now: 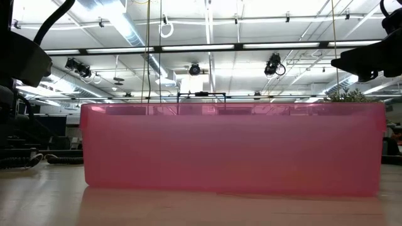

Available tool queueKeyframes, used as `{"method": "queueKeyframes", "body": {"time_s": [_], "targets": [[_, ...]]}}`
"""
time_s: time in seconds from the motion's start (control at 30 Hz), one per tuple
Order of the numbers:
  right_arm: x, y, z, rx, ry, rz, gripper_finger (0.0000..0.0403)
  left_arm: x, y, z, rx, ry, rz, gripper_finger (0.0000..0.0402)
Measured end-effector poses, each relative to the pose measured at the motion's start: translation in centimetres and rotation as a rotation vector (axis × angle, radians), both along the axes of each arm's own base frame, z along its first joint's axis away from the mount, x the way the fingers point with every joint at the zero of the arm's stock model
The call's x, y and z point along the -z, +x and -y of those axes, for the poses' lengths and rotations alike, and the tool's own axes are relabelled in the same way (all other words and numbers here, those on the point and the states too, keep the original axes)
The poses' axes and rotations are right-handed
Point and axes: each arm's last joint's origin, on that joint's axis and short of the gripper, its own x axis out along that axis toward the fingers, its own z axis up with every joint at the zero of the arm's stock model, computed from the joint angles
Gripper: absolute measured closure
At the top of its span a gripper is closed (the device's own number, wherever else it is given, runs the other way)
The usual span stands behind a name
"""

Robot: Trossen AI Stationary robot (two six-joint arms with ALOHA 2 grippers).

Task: Sort spring keychains
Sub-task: Put the yellow spring keychain into the red bin

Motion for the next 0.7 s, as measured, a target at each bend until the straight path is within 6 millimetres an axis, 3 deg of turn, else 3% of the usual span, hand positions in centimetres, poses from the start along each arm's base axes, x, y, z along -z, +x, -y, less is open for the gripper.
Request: {"method": "queueKeyframes", "body": {"time_s": [0.7], "targets": [[0.0, 0.0, 0.0, 0.0, 0.0, 0.0, 0.0204, 0.0, -0.01, 0.03, 0.003, -0.004, -0.002, 0.0088]]}}
